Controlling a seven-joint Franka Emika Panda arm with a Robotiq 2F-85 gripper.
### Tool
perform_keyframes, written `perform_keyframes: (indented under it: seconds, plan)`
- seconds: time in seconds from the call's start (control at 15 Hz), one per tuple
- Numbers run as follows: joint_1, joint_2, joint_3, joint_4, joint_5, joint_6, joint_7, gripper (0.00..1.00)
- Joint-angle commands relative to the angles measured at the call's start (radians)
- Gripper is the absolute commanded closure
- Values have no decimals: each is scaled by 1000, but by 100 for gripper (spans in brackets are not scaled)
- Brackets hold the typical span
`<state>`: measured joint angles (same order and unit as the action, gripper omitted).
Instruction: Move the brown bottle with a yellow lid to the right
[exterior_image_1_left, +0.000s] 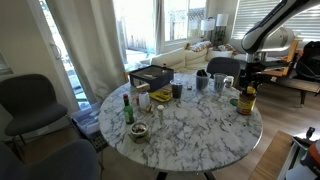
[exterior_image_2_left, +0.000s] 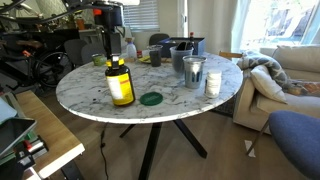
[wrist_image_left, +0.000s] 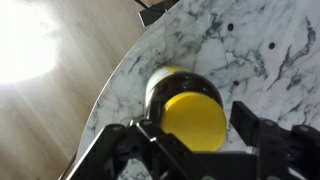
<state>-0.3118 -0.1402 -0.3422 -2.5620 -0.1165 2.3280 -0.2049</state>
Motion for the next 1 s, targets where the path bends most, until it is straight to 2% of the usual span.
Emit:
perform_keyframes:
  seconds: [0.0,0.07,0.33,0.47,0.53,0.6,0.73,0.8,0.93]
  plan:
    - [-7,17,6,9,-4,8,32,58]
    - [-8,14,6,8,-5,8,34,63]
    - [-18,-51,11,-5,-61,13,51,63]
    - [-34,-153,-6,-15,-101,46,-13,63]
    - [-39,-203,-26,-15,-70,35,-73,63]
    - [-20,-73,0,15,-66,37,-1,38]
    - [-33,-145,-16,16,-66,36,-44,38]
    - [-37,-170,-21,11,-66,34,-55,63]
    - [16,-199,-55,58,111,33,-86,63]
